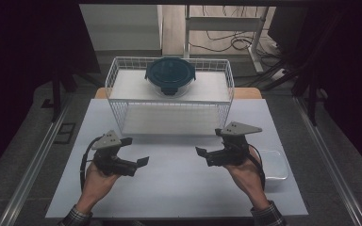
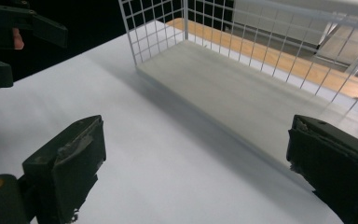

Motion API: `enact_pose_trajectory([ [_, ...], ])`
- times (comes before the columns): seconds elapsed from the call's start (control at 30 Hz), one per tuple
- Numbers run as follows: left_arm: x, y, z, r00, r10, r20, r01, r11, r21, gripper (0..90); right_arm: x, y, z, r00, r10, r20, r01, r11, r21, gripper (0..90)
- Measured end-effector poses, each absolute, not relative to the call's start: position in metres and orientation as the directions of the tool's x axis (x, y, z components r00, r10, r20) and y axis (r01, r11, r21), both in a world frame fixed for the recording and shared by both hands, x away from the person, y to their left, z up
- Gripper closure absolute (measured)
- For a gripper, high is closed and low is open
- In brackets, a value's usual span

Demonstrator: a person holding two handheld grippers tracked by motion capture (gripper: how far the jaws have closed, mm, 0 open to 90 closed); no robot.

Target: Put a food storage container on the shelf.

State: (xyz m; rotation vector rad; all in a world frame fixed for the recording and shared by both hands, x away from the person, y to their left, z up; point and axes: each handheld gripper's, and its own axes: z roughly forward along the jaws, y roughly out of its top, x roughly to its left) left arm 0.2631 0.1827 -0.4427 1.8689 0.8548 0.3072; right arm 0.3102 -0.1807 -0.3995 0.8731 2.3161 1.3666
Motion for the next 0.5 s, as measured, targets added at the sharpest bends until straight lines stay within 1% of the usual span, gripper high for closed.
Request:
enact_pose_trajectory([
  [0.07,0.258,0.184,-0.451,0.717,0.670,-0.192,0.423,-0.198,0.884,2.1,0.305,-0.183,-0.406,-0.769,0.638,0.035,0.337,0.358,0.871,2.3],
  [0.13,0.256,0.184,-0.459,0.725,0.657,-0.207,0.429,-0.196,0.882,1.3,0.299,-0.186,-0.414,-0.765,0.642,0.043,0.348,0.356,0.867,2.1],
  [0.2,0.252,0.183,-0.466,0.721,0.666,-0.192,0.418,-0.197,0.887,1.2,0.293,-0.189,-0.425,-0.773,0.630,0.077,0.371,0.350,0.860,0.0],
  [0.27,0.250,0.183,-0.472,0.722,0.663,-0.199,0.427,-0.201,0.881,1.3,0.291,-0.190,-0.429,-0.774,0.628,0.081,0.376,0.353,0.857,0.0],
  [0.37,0.244,0.181,-0.479,0.718,0.673,-0.179,0.429,-0.225,0.875,1.5,0.282,-0.193,-0.438,-0.767,0.640,0.043,0.357,0.371,0.857,0.0],
  [0.43,0.239,0.181,-0.484,0.709,0.691,-0.144,0.423,-0.253,0.870,1.4,0.277,-0.194,-0.442,-0.764,0.645,0.021,0.342,0.377,0.861,0.0],
  [0.5,0.234,0.181,-0.492,0.706,0.694,-0.143,0.433,-0.263,0.862,1.2,0.273,-0.195,-0.446,-0.768,0.639,0.033,0.343,0.367,0.865,0.0],
])
